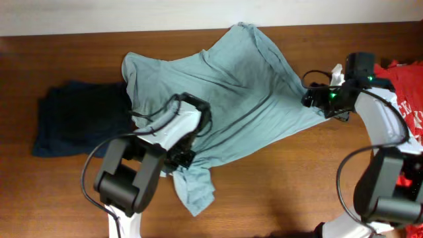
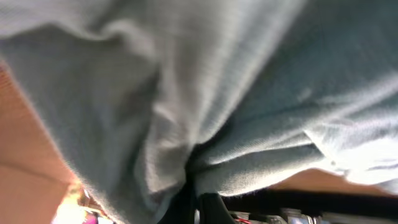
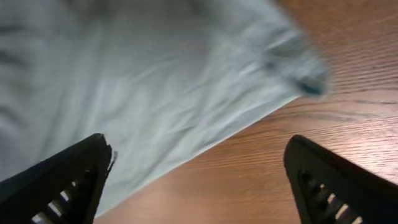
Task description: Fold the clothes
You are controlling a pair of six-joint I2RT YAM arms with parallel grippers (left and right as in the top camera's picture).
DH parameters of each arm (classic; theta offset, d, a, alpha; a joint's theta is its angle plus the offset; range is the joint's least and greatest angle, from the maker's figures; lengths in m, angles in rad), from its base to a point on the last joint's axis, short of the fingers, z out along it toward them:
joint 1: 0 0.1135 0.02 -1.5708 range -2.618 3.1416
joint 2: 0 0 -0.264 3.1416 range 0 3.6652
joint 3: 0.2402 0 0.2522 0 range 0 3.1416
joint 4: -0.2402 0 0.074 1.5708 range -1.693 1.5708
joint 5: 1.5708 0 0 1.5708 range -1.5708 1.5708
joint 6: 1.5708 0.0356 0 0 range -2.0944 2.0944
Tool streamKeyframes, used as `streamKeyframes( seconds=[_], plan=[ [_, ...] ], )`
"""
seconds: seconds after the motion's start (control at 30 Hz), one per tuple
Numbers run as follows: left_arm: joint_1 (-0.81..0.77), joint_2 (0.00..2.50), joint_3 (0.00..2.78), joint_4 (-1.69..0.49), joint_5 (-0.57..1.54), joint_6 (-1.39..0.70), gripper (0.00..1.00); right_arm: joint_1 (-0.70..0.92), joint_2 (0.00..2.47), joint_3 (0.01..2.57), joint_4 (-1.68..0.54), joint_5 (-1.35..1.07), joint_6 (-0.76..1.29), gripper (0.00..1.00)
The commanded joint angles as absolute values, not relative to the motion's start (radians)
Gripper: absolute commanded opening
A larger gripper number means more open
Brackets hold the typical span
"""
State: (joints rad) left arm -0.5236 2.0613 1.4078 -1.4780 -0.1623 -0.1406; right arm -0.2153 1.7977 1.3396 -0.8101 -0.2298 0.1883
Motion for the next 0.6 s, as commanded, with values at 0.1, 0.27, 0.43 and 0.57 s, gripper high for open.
streamKeyframes(
  seconds=[0.1, 0.27, 0.43, 0.57],
  plan=[
    [-0.365, 2.06, 1.405, -1.486, -0.264, -0.205, 0.01, -0.213, 1.953, 1.331, -0.802, -0.142, 0.179, 0.84],
    [-0.274, 2.06, 1.405, -1.485, -0.269, -0.205, 0.01, -0.207, 2.022, 1.331, -0.792, -0.141, 0.157, 0.84],
    [-0.266, 2.06, 1.405, -1.47, -0.267, -0.205, 0.0, -0.195, 2.027, 1.332, -0.789, -0.114, 0.157, 0.73],
    [-0.266, 2.06, 1.405, -1.469, -0.27, -0.205, 0.01, -0.196, 2.027, 1.332, -0.809, -0.085, 0.158, 0.39]
  ],
)
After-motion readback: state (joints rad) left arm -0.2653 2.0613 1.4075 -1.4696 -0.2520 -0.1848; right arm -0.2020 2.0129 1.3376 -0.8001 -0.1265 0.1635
